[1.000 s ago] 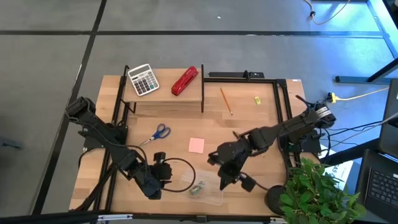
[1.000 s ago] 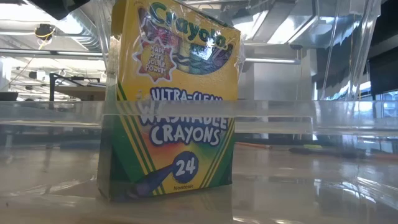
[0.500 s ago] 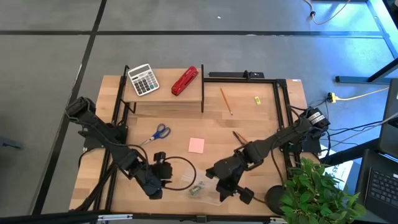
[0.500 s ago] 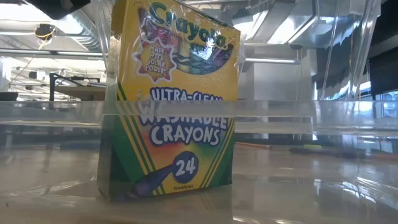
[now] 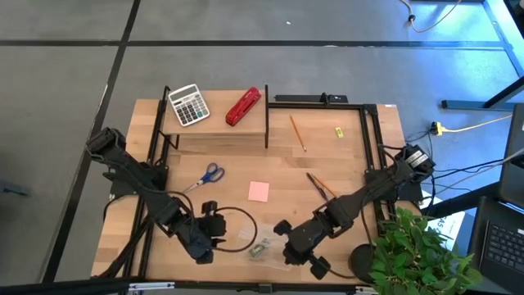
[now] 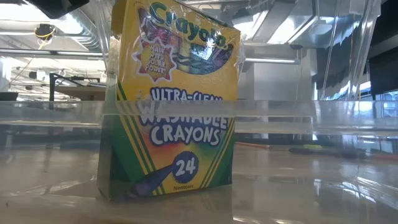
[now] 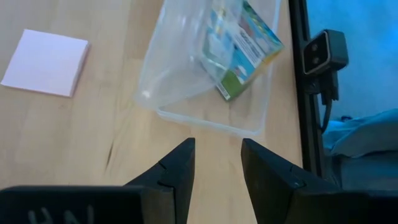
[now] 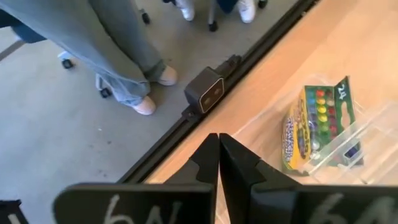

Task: Pack school essentials
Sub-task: Put the crayon box into the transparent supply box

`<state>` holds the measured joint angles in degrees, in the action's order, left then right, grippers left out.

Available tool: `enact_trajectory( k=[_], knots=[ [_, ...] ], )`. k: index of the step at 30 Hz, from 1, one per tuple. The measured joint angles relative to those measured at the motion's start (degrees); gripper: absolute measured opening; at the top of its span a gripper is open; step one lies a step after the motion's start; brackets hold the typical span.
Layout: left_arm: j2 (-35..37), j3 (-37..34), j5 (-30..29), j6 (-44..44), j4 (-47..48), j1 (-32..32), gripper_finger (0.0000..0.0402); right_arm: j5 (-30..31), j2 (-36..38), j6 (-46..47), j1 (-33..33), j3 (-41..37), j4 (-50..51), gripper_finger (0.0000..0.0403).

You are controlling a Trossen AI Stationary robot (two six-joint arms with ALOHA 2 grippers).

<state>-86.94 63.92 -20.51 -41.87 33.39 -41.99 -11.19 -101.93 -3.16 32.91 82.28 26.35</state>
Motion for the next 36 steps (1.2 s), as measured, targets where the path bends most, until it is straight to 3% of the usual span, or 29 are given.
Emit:
enact_trajectory(
  k=[26, 36],
  knots=[
    [-0.04, 0.00, -1.34, -0.04, -4.51, -4.15, 0.0124, 2.78, -4.72, 6.24, -0.03, -0.02, -1.79, 0.0016],
    [-1.00, 0.00, -7.46, 0.47, -7.51, -6.11, 0.0124, 6.66, -4.72, 11.30, -0.03, -0.02, -1.73, 0.0016]
  ],
)
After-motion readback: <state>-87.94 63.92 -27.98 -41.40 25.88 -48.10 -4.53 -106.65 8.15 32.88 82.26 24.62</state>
